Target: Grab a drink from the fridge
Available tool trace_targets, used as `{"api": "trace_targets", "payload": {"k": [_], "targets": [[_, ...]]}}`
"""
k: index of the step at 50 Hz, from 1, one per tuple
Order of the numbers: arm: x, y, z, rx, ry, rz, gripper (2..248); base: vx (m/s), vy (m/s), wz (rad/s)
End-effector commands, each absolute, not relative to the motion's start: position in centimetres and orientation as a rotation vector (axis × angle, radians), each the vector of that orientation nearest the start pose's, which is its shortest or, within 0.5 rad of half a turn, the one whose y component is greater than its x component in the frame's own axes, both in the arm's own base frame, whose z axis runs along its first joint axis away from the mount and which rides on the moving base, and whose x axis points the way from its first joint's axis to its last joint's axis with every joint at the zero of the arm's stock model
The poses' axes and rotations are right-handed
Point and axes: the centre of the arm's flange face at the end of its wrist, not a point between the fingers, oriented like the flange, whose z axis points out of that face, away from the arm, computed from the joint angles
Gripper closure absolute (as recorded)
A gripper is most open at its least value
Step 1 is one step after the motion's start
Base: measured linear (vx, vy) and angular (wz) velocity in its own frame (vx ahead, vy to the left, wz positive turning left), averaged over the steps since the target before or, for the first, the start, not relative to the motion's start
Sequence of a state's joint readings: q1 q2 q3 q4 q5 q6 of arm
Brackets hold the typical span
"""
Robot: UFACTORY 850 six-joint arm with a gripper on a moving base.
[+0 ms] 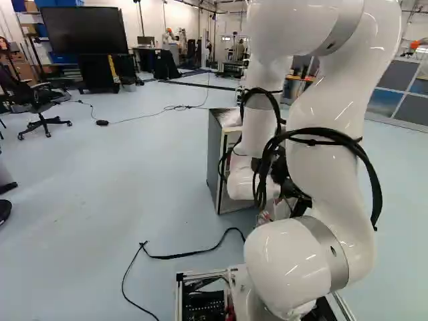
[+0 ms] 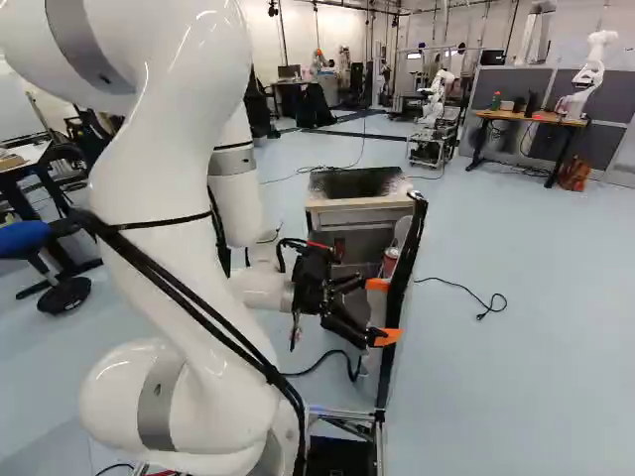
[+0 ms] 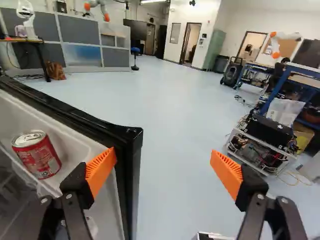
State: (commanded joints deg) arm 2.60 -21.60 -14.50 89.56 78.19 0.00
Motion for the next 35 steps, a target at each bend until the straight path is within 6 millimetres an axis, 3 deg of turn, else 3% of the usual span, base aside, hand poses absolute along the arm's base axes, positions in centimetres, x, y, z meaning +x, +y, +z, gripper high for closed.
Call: {"api": "trace_targets", "payload": {"k": [35], "targets": [[26.9,-15.6,26.9,1.186,-1.453,0.922,3,0.000,0.000,0.000]]}}
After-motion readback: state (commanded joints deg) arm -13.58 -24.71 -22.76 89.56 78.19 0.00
